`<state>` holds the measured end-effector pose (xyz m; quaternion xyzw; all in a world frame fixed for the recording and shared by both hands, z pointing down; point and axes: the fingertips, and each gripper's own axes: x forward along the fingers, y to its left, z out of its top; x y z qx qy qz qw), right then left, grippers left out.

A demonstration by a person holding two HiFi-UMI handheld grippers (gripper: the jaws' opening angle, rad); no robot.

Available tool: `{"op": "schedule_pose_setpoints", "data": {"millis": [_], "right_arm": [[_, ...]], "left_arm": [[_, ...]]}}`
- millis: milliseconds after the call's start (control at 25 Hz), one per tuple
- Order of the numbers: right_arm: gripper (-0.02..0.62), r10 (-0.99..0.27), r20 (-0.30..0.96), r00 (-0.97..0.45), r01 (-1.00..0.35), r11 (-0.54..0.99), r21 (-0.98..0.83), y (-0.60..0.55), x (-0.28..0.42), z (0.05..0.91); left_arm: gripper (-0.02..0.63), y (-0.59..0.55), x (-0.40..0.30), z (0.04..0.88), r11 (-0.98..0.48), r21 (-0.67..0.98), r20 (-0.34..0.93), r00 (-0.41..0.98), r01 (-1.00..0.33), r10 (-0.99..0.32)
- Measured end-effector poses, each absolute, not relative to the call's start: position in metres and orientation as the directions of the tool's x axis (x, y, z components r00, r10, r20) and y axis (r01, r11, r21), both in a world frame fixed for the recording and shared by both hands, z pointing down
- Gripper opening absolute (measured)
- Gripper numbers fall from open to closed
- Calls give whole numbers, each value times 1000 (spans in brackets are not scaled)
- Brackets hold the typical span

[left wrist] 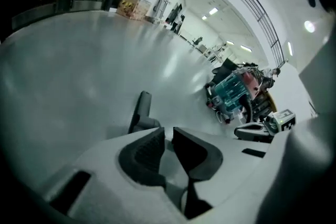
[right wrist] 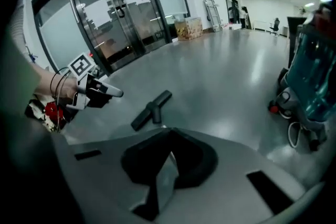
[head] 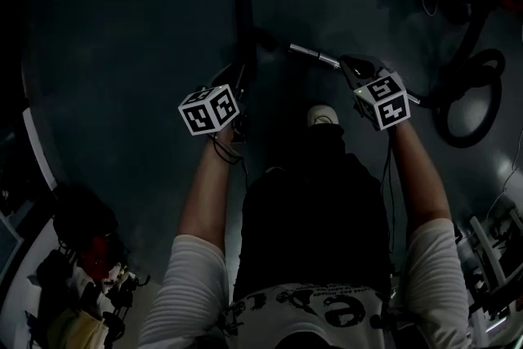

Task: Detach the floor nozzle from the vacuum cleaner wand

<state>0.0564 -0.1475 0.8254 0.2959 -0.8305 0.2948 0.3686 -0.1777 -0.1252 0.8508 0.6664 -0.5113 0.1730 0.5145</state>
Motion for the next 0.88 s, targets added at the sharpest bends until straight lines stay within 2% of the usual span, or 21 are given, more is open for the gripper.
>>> {"op": "schedule_pose_setpoints", "data": {"millis": [80,280,520,680,880], "right_arm": [[3,-325,761,-561,-736,616,-280,-151,55,768],[2,-473,726,-500,-818,532,-217,-147,75,603],[3,-598,673,-436,-882,432,-187,-122,98,407],[2,-626,623,-469,-869,452,-201,-89,93,283],[2,-704,505,-499,-855,496,-152,-39,77,159]], "left_arm": [[5,-123,-170,796,37,514,749,427,-857,-506],[5,-122,-143,629,-63,498,701,444,-865,-558],[5,-119,-116,401,-207,460,570,466,-863,-677],[5,-84,-110,265,-266,441,490,478,-857,-729],[5,-32,-120,141,-371,345,366,488,-862,-792]]}}
